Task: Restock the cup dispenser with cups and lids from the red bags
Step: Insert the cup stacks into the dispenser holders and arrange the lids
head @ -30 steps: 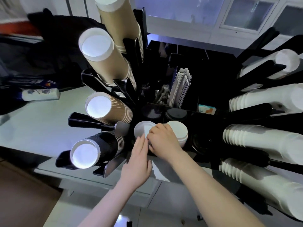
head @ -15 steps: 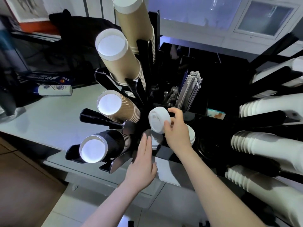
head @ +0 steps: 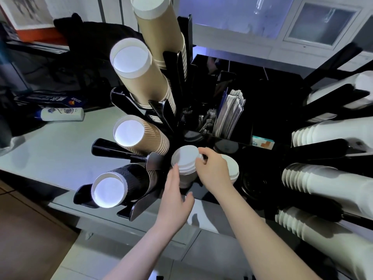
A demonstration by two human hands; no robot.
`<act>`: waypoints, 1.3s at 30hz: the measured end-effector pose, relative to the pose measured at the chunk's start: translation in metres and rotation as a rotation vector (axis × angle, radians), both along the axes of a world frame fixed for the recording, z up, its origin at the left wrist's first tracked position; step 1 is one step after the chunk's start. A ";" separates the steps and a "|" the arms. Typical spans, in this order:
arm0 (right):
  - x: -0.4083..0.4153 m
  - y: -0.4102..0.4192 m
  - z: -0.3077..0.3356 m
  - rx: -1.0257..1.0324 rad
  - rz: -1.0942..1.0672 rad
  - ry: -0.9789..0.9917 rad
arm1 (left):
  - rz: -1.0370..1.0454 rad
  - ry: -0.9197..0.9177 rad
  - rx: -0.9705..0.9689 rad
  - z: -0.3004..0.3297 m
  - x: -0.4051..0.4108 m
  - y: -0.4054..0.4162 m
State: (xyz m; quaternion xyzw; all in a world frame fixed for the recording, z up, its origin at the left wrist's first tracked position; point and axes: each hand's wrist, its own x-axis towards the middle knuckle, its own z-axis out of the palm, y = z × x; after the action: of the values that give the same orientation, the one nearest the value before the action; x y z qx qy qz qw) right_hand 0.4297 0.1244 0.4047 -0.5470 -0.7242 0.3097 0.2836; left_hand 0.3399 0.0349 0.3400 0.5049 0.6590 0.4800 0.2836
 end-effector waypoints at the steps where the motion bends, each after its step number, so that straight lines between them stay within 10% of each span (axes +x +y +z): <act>1: 0.000 -0.002 -0.001 0.023 0.021 -0.040 | 0.008 -0.033 -0.015 -0.001 0.000 -0.001; 25: -0.011 -0.010 -0.028 0.398 0.277 -0.912 | 0.000 0.285 -0.232 0.001 -0.014 -0.002; 39: 0.046 -0.008 -0.012 0.470 0.106 -0.487 | -0.173 0.776 -0.069 0.009 -0.008 0.023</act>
State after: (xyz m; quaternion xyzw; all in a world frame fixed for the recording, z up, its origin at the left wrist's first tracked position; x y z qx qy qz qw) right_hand 0.4756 0.1167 0.3925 -0.4861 -0.8497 0.0088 0.2041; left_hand 0.3324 0.0581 0.3487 0.6926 0.6880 0.2052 0.0698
